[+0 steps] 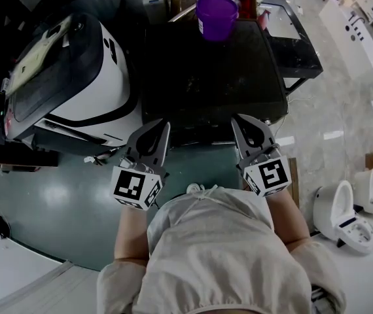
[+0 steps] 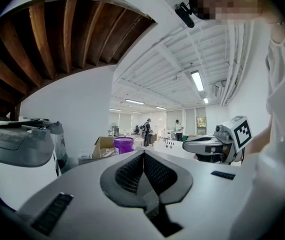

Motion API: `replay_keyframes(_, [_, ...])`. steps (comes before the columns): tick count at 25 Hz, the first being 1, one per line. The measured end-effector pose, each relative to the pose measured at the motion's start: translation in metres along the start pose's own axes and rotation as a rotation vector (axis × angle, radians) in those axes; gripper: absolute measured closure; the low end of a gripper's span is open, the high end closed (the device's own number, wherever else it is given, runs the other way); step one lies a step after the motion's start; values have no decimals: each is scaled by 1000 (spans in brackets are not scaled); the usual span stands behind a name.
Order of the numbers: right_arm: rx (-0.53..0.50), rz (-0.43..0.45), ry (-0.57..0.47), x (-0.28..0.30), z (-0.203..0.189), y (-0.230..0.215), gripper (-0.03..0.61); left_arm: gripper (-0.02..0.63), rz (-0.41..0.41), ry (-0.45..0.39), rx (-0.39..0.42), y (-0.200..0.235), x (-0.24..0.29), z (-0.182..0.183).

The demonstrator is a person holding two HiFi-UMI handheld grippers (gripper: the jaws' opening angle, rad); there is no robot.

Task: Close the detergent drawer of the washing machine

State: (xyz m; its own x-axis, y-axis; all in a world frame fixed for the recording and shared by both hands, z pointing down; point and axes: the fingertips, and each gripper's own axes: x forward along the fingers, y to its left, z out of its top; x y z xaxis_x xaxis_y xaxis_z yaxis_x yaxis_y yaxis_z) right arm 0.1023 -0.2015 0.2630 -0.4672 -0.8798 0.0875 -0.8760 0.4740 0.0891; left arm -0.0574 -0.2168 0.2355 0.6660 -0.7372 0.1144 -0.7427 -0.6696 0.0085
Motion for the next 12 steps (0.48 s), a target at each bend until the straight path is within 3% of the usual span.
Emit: replay_keyframes(12, [-30,8,-2,-7,5,0,577,595,25,-18,22,-7,-6,7])
